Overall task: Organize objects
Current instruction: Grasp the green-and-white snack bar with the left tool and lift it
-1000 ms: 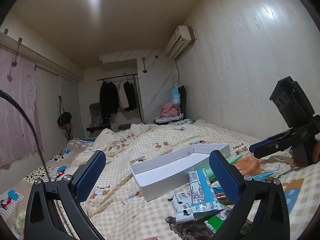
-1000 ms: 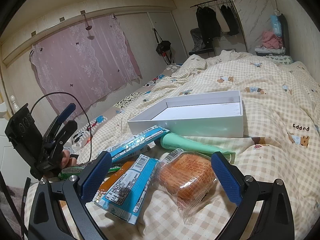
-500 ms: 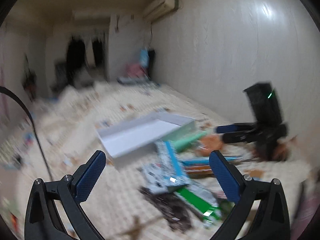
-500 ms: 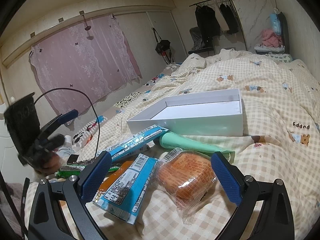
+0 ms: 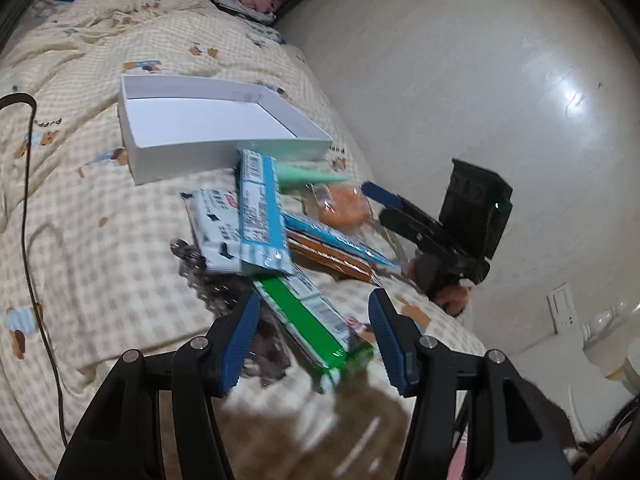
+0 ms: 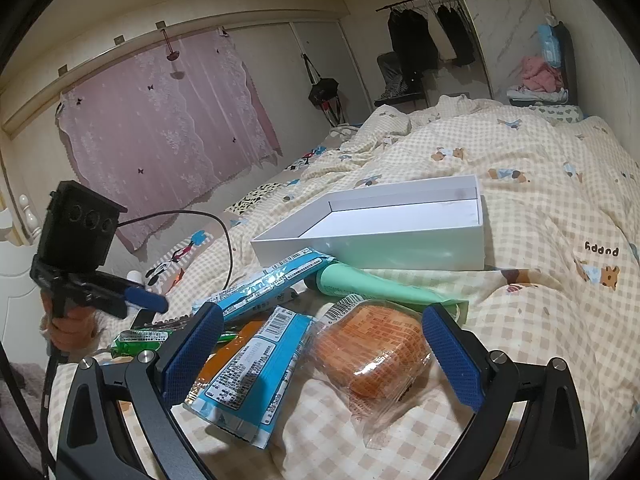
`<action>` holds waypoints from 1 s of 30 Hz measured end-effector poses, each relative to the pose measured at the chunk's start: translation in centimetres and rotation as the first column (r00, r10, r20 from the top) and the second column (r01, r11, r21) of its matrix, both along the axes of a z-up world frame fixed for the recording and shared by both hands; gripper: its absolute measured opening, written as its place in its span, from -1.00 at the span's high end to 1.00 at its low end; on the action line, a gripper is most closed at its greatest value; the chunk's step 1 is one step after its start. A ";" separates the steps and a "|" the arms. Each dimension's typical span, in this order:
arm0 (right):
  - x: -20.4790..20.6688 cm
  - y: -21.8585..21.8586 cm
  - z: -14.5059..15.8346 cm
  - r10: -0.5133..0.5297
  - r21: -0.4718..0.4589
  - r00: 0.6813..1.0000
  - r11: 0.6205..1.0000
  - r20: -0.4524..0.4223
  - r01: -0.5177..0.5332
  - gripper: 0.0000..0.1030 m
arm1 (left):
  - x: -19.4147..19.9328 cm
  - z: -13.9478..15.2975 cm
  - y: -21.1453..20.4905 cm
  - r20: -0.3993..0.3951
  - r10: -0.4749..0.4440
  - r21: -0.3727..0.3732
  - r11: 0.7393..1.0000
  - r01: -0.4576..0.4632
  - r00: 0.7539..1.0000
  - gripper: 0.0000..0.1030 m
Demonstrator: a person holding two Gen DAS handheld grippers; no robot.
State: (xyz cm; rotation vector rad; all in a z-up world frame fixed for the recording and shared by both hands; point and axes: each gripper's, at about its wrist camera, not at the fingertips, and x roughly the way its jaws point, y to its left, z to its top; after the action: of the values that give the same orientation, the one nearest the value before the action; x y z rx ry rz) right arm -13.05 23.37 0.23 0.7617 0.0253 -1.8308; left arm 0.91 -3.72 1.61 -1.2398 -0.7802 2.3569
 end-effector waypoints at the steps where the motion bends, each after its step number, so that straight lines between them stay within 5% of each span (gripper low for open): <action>1: 0.0 0.0 0.0 0.000 0.000 1.000 1.000 0.000 0.000 -0.95 | -0.1 0.0 0.3 0.020 -0.004 -0.033 0.999 0.005 1.000 -0.17; 4: -0.1 0.0 0.0 -0.003 0.001 1.000 1.000 0.001 0.003 -0.95 | -0.2 -0.1 1.7 0.044 0.001 -0.121 0.993 0.004 0.999 -0.11; 7: -0.2 0.0 -0.1 -0.007 0.002 1.000 1.000 0.004 0.007 -0.95 | 0.5 0.4 2.2 0.038 -0.008 -0.133 0.991 0.013 0.999 0.30; 11: -0.3 0.0 -0.1 -0.007 0.003 1.000 1.000 0.004 0.007 -0.95 | 0.3 0.8 3.1 0.046 -0.015 -0.190 0.982 0.024 0.999 0.30; 15: -0.2 0.0 -0.1 -0.007 0.002 1.000 1.000 0.005 0.007 -0.95 | -0.2 0.6 3.4 0.075 -0.036 -0.184 0.982 0.049 0.997 0.28; 17: -0.2 0.0 -0.1 -0.007 0.002 1.000 1.000 0.004 0.007 -0.95 | -0.5 0.3 3.2 0.093 -0.058 -0.159 0.985 0.072 0.994 -0.08; 20: -0.2 0.0 -0.1 -0.008 0.003 1.000 1.000 0.003 0.008 -0.95 | -1.3 -1.3 2.9 0.151 -0.077 -0.079 0.993 0.090 0.985 -0.15; 21: -0.3 0.0 -0.1 -0.008 0.003 1.000 1.000 0.004 0.008 -0.95 | -1.4 -1.5 2.8 0.152 -0.072 -0.068 0.994 0.083 0.986 -0.14; 24: -0.2 0.0 -0.1 -0.007 0.002 1.000 1.000 0.005 0.007 -0.95 | -1.1 -1.1 2.4 0.128 -0.046 -0.084 0.995 0.057 0.991 0.34; 30: -0.3 0.0 -0.1 -0.007 0.002 1.000 1.000 0.004 0.007 -0.95 | 0.6 0.8 2.2 0.064 -0.066 -0.081 0.994 0.071 0.996 0.37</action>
State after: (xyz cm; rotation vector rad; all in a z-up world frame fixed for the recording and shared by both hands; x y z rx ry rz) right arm -13.30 23.38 0.10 0.7681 0.0220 -1.8363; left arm 1.51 -1.52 2.37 -1.3565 -0.6525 2.3274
